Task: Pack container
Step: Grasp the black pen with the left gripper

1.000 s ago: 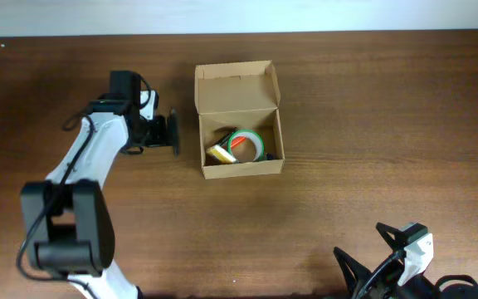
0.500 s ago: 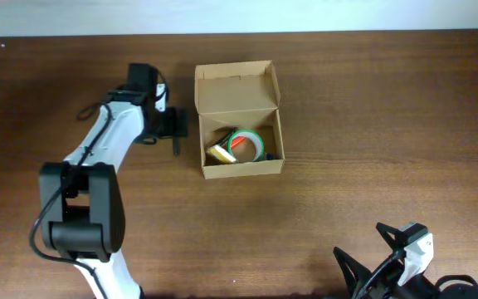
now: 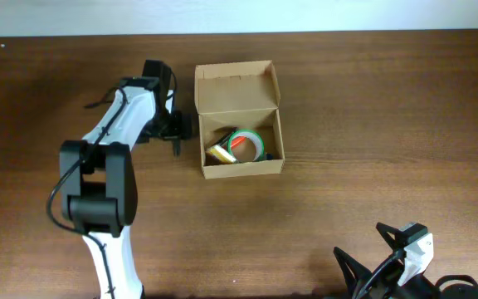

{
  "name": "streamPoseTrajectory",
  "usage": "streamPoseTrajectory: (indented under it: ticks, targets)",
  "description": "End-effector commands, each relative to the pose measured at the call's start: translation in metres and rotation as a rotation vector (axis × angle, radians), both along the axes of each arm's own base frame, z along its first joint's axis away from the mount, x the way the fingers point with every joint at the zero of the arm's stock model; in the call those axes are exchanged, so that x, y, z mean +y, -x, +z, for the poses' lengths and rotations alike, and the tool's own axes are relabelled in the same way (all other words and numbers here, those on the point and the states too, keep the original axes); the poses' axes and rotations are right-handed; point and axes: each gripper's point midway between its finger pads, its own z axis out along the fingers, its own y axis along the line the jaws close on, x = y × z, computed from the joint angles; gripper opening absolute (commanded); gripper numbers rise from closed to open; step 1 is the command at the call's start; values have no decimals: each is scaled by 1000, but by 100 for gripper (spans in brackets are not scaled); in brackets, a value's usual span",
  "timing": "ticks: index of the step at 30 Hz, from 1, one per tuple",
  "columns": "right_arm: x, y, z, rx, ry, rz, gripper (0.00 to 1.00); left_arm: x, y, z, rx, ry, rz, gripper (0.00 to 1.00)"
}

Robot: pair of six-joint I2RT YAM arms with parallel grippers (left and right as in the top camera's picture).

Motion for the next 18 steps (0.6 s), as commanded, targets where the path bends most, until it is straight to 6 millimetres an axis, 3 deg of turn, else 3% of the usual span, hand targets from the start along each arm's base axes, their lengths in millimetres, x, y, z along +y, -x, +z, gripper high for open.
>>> streamPoseTrajectory:
  ticks: [1, 4, 7, 9, 18]
  targets:
    - [1, 1, 0, -1, -10, 5, 99, 1, -16, 3, -11, -8, 13, 100]
    - [1, 1, 0, -1, -10, 5, 99, -1, -18, 0, -3, 1, 13, 97]
    - [1, 1, 0, -1, -10, 5, 99, -3, -16, -6, 13, 16, 12, 77]
    - [1, 1, 0, -1, -11, 5, 99, -3, -15, -8, 23, 14, 11, 72]
    - [1, 1, 0, -1, -10, 5, 99, -3, -9, -23, 66, 10, 12, 70]
